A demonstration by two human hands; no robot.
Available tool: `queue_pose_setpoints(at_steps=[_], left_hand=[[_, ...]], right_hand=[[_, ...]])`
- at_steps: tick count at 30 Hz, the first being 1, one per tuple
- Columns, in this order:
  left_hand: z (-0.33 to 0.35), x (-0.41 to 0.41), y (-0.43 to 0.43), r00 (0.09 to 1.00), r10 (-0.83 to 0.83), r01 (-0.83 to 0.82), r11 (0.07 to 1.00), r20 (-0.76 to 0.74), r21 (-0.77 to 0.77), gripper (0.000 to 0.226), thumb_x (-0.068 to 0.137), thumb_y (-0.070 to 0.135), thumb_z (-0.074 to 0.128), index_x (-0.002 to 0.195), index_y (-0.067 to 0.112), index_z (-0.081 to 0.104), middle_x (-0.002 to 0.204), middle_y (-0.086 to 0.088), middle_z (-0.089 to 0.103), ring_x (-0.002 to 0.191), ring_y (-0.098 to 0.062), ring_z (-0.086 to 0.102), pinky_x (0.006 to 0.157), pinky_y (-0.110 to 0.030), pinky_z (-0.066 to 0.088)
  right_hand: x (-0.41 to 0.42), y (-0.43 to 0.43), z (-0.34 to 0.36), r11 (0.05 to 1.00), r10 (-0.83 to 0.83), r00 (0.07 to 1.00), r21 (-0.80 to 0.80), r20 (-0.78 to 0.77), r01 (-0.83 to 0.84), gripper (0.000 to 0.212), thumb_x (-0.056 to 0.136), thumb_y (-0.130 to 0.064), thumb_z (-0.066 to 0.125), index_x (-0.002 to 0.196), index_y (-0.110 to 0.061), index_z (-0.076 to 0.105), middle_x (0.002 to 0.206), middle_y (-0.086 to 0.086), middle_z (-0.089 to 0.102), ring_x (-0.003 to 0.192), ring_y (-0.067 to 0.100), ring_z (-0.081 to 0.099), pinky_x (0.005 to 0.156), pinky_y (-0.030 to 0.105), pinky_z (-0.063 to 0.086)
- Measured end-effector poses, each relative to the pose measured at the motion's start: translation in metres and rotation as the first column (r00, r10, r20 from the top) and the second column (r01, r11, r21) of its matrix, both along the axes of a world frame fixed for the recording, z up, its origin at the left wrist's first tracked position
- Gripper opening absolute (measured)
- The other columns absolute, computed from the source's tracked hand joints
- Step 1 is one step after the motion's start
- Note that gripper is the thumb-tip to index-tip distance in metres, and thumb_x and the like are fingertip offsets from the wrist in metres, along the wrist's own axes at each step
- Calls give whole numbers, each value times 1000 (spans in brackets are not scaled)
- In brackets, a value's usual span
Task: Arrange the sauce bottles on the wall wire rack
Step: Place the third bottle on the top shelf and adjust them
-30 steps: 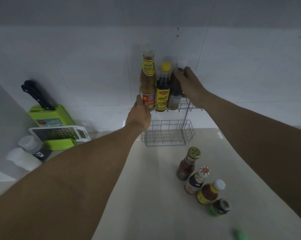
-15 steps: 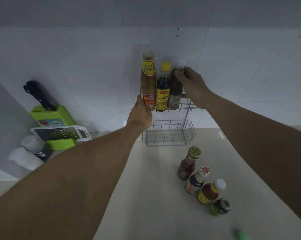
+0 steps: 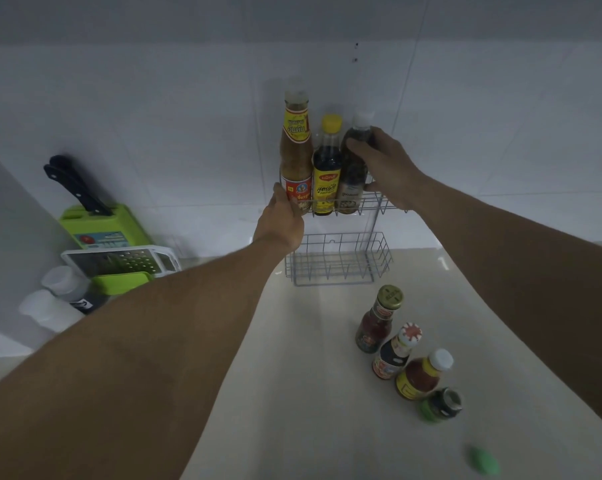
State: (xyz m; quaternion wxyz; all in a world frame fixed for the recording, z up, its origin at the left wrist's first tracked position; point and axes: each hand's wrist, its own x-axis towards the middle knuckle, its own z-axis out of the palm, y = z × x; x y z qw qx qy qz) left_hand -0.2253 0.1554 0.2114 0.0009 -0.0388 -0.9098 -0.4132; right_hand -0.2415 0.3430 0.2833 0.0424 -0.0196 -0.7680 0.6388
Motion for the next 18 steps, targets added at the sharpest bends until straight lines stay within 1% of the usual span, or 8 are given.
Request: queue_pose_setpoints(at_steps=[3, 5, 9, 11, 13, 14, 16, 18], left_hand=[[0, 0, 0, 1000, -3, 4, 1000, 2, -3, 42, 109, 30, 33, 148, 14, 32, 142, -12, 56, 123, -34, 58, 106, -46, 46], [-1, -1, 0, 1000, -8, 8, 1000, 13, 4, 46, 109, 29, 33, 152, 14, 28, 144, -13, 55, 125, -36, 57, 107, -47, 46], [-5, 5, 4, 996, 24, -28, 998, 86, 47, 71, 109, 32, 32, 161, 13, -12, 161, -12, 38, 138, -37, 48, 113, -48, 40], [-8, 14, 10, 994, 53, -64, 991, 94, 119, 76, 108, 34, 33, 159, 13, -20, 167, -9, 25, 144, -36, 42, 116, -46, 36], [-14, 27, 17, 991, 110, -118, 988, 82, 102, 75, 108, 34, 34, 159, 13, -17, 170, -10, 13, 145, -37, 39, 115, -45, 35], [-19, 34, 19, 988, 144, -147, 987, 59, 59, 74, 108, 31, 36, 160, 11, -13, 170, -12, 12, 143, -38, 41, 112, -44, 38], [-35, 45, 21, 984, 174, -175, 984, -31, -15, 72, 104, 24, 42, 160, 5, 0, 162, -18, 22, 135, -39, 46, 106, -44, 42], [-56, 55, 22, 994, 92, -94, 995, -53, -31, 71, 100, 21, 46, 159, 5, 9, 154, -16, 29, 133, -36, 45, 107, -45, 42]], right_hand=[[-1, 2, -1, 999, 13, 1000, 32, 27, -13, 37, 97, -36, 57, 132, -27, 51, 123, -4, 63, 106, 13, 61, 80, 41, 55], [0, 3, -1, 999, 9, 1000, 52, 27, -10, 41, 96, -39, 57, 135, -29, 50, 129, -2, 61, 110, 14, 60, 85, 41, 54], [6, 4, -3, 988, 36, 999, 153, -3, -35, 49, 101, -34, 53, 146, -22, 39, 131, -4, 55, 108, 7, 55, 71, 14, 46], [12, 8, -11, 973, 39, 998, 229, -40, -29, 59, 100, -36, 54, 151, -18, 30, 141, -1, 47, 116, 8, 53, 85, 11, 45], [23, 15, -20, 940, -31, 987, 331, -155, 81, 68, 97, -38, 59, 153, -17, 27, 148, 6, 38, 125, 15, 46, 99, 22, 41], [31, 19, -25, 921, -64, 967, 359, -246, 152, 65, 95, -36, 62, 150, -17, 32, 141, 8, 40, 121, 15, 47, 98, 25, 43], [51, 27, -35, 880, -72, 916, 407, -395, 244, 52, 92, -35, 66, 136, -16, 47, 120, 4, 46, 100, 7, 52, 85, 21, 45], [74, 35, -46, 817, -10, 926, 531, -378, 225, 40, 90, -43, 66, 122, -20, 58, 105, 1, 55, 80, -1, 50, 74, 21, 43]])
